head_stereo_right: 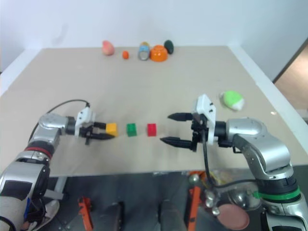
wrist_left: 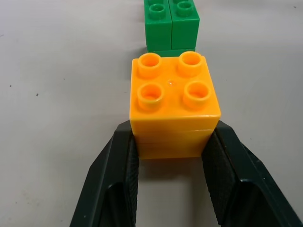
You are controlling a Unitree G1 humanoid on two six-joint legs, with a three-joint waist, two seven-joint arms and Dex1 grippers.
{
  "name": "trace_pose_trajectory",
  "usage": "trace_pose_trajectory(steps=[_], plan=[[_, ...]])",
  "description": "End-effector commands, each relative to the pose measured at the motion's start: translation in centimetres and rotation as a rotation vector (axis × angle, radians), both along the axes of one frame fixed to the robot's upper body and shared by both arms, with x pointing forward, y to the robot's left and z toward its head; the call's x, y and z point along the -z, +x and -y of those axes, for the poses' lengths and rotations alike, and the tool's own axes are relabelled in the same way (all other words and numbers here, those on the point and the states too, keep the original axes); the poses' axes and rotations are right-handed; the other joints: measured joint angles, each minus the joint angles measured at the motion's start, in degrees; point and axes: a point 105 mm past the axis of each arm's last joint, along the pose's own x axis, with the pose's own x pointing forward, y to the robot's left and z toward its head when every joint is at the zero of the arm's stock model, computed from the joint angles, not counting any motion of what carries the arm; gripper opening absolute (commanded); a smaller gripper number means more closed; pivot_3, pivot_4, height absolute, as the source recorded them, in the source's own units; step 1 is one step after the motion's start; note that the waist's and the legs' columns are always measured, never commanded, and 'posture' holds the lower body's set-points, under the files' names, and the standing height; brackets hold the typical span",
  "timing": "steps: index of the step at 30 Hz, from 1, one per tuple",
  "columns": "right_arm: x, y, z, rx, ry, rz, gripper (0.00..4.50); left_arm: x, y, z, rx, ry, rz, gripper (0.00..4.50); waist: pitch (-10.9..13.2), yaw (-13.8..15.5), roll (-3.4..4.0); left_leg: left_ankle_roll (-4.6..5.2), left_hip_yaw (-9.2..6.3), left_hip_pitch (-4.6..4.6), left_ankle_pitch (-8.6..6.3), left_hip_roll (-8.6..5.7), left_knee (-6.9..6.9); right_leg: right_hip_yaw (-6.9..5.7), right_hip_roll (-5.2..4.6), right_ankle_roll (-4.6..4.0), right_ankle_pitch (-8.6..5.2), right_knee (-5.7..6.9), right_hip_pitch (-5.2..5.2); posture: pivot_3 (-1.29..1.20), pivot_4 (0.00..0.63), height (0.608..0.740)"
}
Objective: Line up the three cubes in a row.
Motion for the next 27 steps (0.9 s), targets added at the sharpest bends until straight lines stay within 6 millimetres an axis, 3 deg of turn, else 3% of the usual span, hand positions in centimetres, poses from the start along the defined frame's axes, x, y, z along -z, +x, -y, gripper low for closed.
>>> trace_pose_trajectory(steps=[1, 2, 5, 12, 19, 24, 27], plan=[[-1.0, 0.0, -0.1, -0.010, 0.001, 0.050, 4.50, -0.7, 0.2, -0.8, -0.019, 0.009, 0.045, 2.88, 0.0, 0.0, 0.00, 0.00, 0.00, 0.00, 0.00, 0.00, 0.00, 0.00, 0.00, 0.00, 0.00, 0.00, 0.00, 0.00, 0.150, 0.738], [-1.0, 0.0, -0.1, -0.010, 0.002, 0.050, 4.50, -0.7, 0.2, -0.9, -0.025, 0.005, 0.043, 3.41, 0.0, 0.0, 0.00, 0.00, 0.00, 0.00, 0.00, 0.00, 0.00, 0.00, 0.00, 0.00, 0.00, 0.00, 0.00, 0.00, 0.150, 0.738], [-1.1, 0.1, -0.2, -0.009, 0.002, 0.050, 4.50, -0.6, 0.2, -1.4, -0.033, 0.017, 0.017, 4.40, 0.0, 0.0, 0.00, 0.00, 0.00, 0.00, 0.00, 0.00, 0.00, 0.00, 0.00, 0.00, 0.00, 0.00, 0.00, 0.00, 0.150, 0.738], [-1.1, 0.2, -0.4, -0.017, 0.005, 0.049, 4.50, -1.0, 0.4, -1.9, -0.071, 0.012, 0.067, 4.46, 0.0, 0.0, 0.00, 0.00, 0.00, 0.01, 0.00, 0.00, 0.00, 0.00, 0.00, 0.00, 0.00, 0.01, 0.00, 0.00, 0.150, 0.738], [-1.4, 0.4, -0.4, -0.039, -0.003, 0.050, 4.50, -2.5, -1.6, -5.7, -0.070, 0.054, 0.002, 4.46, 0.0, -0.2, 0.00, 0.00, 0.00, 0.02, 0.00, 0.09, -0.04, 0.00, 0.08, -0.03, -0.01, 0.05, -0.04, 0.00, 0.150, 0.738], [-1.4, 1.8, 0.2, 0.028, -0.007, 0.077, 4.50, -5.1, -2.0, -8.1, -0.286, -0.102, -0.060, 4.46, 0.0, 0.0, 0.01, 0.00, 0.00, 0.05, 0.00, 0.16, -0.08, 0.01, 0.15, -0.13, -0.07, 0.13, -0.06, 0.00, 0.150, 0.738], [-0.2, 4.0, 1.0, 0.182, 0.013, 0.067, 4.50, -5.3, -1.7, -9.1, -0.554, -0.229, -0.029, 4.46, 0.0, 0.0, 0.00, -0.01, 0.00, 0.07, 0.00, 0.16, -0.04, 0.02, 0.12, -0.12, -0.06, 0.12, -0.02, 0.00, 0.150, 0.738]])
